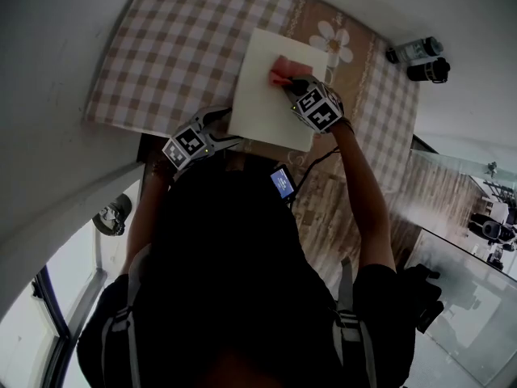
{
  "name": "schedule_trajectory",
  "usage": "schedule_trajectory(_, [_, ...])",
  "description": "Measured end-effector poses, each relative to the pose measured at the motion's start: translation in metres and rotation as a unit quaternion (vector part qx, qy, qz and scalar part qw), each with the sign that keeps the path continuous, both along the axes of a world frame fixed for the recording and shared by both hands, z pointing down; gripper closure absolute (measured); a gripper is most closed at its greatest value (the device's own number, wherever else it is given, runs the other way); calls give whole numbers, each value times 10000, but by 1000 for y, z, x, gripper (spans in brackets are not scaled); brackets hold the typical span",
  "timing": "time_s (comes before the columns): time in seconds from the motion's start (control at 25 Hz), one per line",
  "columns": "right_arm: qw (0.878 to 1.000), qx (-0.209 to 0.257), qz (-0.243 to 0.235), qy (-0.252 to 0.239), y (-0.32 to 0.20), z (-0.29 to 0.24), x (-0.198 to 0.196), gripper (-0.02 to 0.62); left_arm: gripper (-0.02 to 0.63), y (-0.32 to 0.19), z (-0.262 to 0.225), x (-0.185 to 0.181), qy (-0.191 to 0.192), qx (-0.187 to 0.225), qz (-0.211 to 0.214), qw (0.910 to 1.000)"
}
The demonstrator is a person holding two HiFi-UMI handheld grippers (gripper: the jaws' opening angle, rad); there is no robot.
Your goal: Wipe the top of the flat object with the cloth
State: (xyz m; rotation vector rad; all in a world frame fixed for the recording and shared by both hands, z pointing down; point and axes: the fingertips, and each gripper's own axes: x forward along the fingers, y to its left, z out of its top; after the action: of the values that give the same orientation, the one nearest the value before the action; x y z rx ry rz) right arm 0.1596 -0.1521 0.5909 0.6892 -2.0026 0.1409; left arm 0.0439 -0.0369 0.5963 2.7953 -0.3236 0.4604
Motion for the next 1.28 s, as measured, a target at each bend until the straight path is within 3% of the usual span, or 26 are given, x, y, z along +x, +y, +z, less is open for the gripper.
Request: schedule_trajectory(1.28, [9943, -471, -235, -922, 103, -6, -36, 580, 256, 0, 2, 1, -82, 47, 12, 10000])
